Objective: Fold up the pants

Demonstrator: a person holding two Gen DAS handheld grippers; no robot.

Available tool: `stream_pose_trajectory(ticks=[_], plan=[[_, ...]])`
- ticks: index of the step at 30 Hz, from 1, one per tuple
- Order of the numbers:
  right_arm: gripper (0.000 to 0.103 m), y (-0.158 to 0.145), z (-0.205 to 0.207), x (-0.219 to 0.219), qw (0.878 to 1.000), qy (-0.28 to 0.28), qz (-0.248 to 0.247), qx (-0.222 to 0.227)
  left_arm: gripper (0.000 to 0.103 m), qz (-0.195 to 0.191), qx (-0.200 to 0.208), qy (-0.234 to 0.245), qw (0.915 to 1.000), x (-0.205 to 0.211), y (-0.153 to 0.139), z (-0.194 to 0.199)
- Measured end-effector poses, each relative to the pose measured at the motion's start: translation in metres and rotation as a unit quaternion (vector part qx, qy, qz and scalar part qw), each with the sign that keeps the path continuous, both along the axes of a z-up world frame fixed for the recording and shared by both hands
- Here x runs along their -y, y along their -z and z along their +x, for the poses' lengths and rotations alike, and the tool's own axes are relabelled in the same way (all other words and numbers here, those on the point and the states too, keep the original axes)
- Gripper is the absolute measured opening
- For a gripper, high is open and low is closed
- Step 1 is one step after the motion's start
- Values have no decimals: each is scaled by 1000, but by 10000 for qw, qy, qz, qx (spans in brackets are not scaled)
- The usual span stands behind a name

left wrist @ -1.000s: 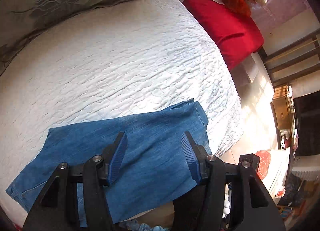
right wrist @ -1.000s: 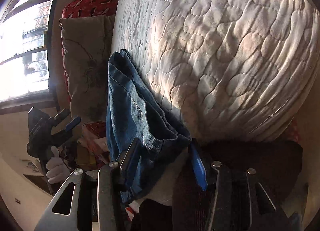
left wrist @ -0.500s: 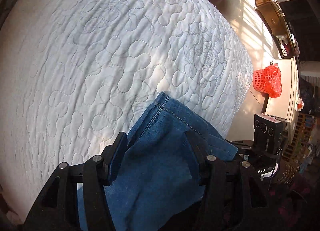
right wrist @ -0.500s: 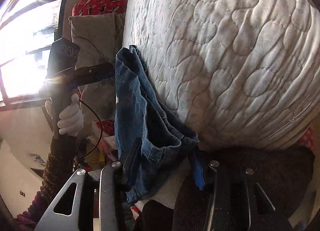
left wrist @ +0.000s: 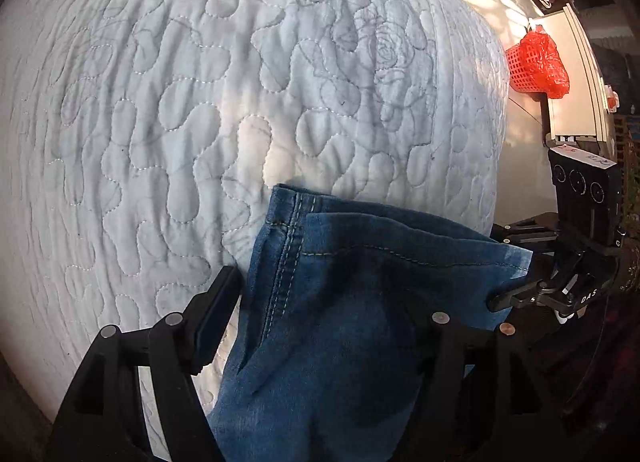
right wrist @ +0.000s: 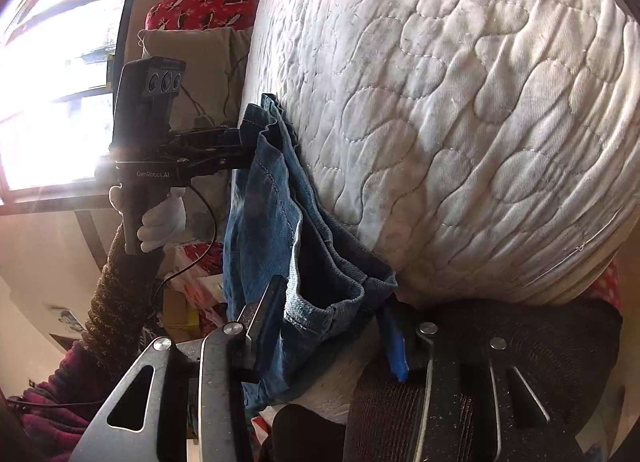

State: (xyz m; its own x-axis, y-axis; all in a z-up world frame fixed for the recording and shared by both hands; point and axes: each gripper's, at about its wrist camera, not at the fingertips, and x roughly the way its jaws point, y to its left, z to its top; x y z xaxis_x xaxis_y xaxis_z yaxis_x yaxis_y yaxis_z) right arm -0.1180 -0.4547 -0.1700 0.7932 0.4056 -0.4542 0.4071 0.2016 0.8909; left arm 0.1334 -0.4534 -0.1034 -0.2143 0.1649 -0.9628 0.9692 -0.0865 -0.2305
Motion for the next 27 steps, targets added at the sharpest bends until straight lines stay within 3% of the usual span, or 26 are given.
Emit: stream_pose_trajectory(ticks=[1, 2, 3, 4, 5, 9, 15, 21, 27], plan=[[43, -2, 0, -1, 10000, 5, -64, -20, 65, -20, -197, -69, 9998, -2, -3, -4], [38, -4, 0, -1, 9999, 24, -121, -21, 55, 5, -383, -90, 9992, -3, -5, -9], [29, -5, -1, -2, 9999, 56, -157, -9, 45, -20, -381, 7, 9993, -6, -6, -16], [22, -6, -2, -1, 9998, 89, -155, 71, 43, -105, -225, 168, 9996, -8, -5, -24], [20, -8, -1, -1, 9997, 96, -148, 162, 36, -157, -81, 229, 9996, -8, -2, -24], [19, -7, 8, 0, 9997, 41, -254, -5, 20, -307, -198, -589, 9976, -5, -4, -5], [14, -27, 12, -4, 9981, -86, -597, 112, 13, -931, -129, -1300, 9870, -34, -18, -8], [14, -61, 25, -12, 9929, -332, -1121, 220, 11, -1478, -619, -2189, 9625, -69, -50, 17], [14, -103, 42, -32, 9837, -713, -1575, 487, 11, -1987, -769, -2615, 9414, -111, -82, 41]])
